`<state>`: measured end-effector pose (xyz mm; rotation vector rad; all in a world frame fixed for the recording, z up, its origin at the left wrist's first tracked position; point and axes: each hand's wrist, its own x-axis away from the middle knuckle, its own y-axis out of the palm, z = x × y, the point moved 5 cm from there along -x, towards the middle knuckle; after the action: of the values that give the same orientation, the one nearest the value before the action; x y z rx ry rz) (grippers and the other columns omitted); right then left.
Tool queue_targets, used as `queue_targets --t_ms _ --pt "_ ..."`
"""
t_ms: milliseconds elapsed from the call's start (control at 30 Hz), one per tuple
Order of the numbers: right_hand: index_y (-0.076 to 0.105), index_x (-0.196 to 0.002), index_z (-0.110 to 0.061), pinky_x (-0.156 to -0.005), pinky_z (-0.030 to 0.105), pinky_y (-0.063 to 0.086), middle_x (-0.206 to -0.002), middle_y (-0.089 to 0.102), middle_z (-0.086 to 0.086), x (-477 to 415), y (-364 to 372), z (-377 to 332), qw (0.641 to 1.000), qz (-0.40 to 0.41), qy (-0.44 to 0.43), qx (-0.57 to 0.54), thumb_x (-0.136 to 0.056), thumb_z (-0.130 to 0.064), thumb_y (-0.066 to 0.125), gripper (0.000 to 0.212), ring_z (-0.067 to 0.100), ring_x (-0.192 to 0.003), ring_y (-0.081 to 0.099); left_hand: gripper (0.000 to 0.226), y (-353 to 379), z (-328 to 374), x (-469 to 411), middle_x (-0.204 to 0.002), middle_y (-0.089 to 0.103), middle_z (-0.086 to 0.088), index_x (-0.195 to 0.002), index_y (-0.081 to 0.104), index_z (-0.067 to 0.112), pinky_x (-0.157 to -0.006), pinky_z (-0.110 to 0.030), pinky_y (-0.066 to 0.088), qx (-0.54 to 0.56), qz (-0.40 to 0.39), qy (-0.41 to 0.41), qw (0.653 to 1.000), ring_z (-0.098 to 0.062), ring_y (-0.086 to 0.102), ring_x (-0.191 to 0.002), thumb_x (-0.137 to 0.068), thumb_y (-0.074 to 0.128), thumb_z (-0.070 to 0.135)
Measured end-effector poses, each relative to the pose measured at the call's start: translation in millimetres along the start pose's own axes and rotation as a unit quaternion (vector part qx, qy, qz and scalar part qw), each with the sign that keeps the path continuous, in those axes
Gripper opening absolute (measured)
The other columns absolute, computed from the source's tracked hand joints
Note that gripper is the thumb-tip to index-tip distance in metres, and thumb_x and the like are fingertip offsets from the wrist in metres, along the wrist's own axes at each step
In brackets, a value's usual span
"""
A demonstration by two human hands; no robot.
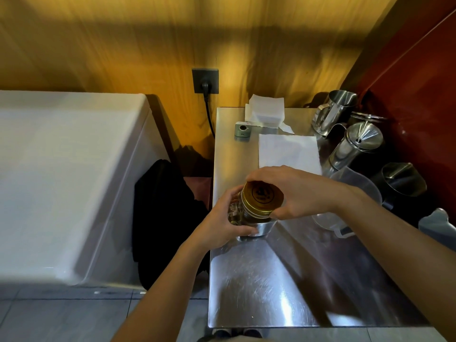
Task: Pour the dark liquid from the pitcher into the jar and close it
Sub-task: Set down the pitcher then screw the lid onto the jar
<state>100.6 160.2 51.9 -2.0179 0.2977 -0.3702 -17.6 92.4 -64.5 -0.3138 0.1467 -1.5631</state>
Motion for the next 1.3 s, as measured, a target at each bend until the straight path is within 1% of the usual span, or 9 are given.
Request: queue_targets --t_ms 333,467,533,667,867,967,1067,1167,1300 --pt "0.044 -0.124 -0.022 -0.075 0.007 0.036 -0.113 0.053 -0.003 -1.8 -1.5 3.8 1.000 -0.002 0.014 0.016 -0.068 -0.037 0.077 0.067 0.006 -0.096 0.044 0.088 0.2 -3.6 0.0 -0.127 0.047 0.027 -0.115 0.031 0.070 -0.088 0.000 0.041 0.009 -0.001 -0.002 1.000 0.016 0.047 -0.117 -0.068 0.089 0.023" --pt "0.049 -0.112 -0.021 -0.079 0.028 0.035 -0.102 0.059 -0.003 -3.1 -1.5 4.1 0.981 0.026 0.061 0.183 -0.065 -0.079 0.048 0.075 0.015 -0.086 0.049 0.086 0.1 -3.2 1.1 -0.129 0.049 0.022 -0.118 0.033 0.064 -0.091 -0.002 0.042 0.011 0.005 -0.002 1.000 0.004 0.049 -0.122 -0.068 0.090 0.023" --pt "0.049 -0.107 -0.020 -0.078 0.031 0.032 -0.099 0.060 -0.002 -2.3 1.1 3.4 0.967 0.044 0.083 0.237 -0.062 -0.086 0.034 0.081 0.016 -0.082 0.050 0.086 0.3 -2.4 1.2 -0.129 0.050 0.021 -0.117 0.034 0.065 -0.094 -0.005 0.043 0.014 0.006 0.002 1.000 -0.001 0.050 -0.124 -0.068 0.090 0.021" --pt "0.048 -0.109 -0.020 -0.078 0.033 0.034 -0.100 0.059 -0.001 0.1 4.2 2.3 0.971 0.053 0.086 0.219 -0.067 -0.078 0.043 0.072 0.017 -0.084 0.049 0.084 1.6 -1.0 0.7 -0.130 0.050 0.016 -0.120 0.035 0.057 -0.100 -0.014 0.042 0.014 0.006 0.004 1.000 -0.008 0.049 -0.126 -0.069 0.089 0.020" --pt "0.038 -0.129 -0.026 -0.089 0.031 0.034 -0.115 0.051 -0.002 -1.2 -0.1 1.7 0.992 -0.007 0.014 0.128 -0.070 -0.049 0.067 0.069 0.015 -0.101 0.044 0.086 2.1 -3.2 0.1 -0.126 0.047 0.027 -0.119 0.031 0.061 -0.090 0.000 0.041 0.003 0.006 -0.005 1.000 0.005 0.047 -0.121 -0.069 0.089 0.023" --pt "0.035 -0.132 -0.028 -0.089 0.031 0.032 -0.120 0.048 -0.003 -4.5 -1.1 5.1 0.993 -0.037 0.008 0.111 -0.069 -0.043 0.070 0.074 0.014 -0.105 0.042 0.086 2.3 -3.3 0.3 -0.126 0.046 0.026 -0.119 0.031 0.061 -0.090 -0.001 0.042 0.007 0.007 -0.006 1.000 0.001 0.049 -0.122 -0.069 0.089 0.022" --pt "0.044 -0.118 -0.024 -0.082 0.032 0.032 -0.105 0.054 -0.003 -6.7 -3.2 4.2 0.985 -0.004 0.020 0.174 -0.066 -0.064 0.061 0.068 0.015 -0.091 0.047 0.085 2.1 -1.4 1.0 -0.127 0.048 0.022 -0.121 0.032 0.058 -0.099 -0.012 0.041 0.008 0.010 0.000 1.000 -0.008 0.049 -0.125 -0.068 0.089 0.022" --pt "0.047 -0.094 -0.018 -0.069 0.033 0.031 -0.083 0.059 -0.001 -7.9 -2.5 -0.5 0.960 0.047 0.077 0.266 -0.060 -0.090 0.031 0.081 0.016 -0.067 0.044 0.084 1.3 -0.8 1.9 -0.127 0.052 0.018 -0.122 0.037 0.053 -0.104 -0.023 0.043 0.024 0.015 0.010 1.000 -0.011 0.052 -0.125 -0.067 0.089 0.018" --pt "0.044 -0.116 -0.021 -0.075 0.038 0.034 -0.103 0.059 0.000 -3.6 -2.5 2.3 0.967 0.044 0.104 0.228 -0.053 -0.093 0.019 0.099 0.019 -0.083 0.051 0.085 1.6 -1.4 1.9 -0.128 0.052 0.019 -0.122 0.037 0.056 -0.102 -0.020 0.044 0.024 0.015 0.014 1.000 -0.007 0.053 -0.124 -0.067 0.089 0.017"
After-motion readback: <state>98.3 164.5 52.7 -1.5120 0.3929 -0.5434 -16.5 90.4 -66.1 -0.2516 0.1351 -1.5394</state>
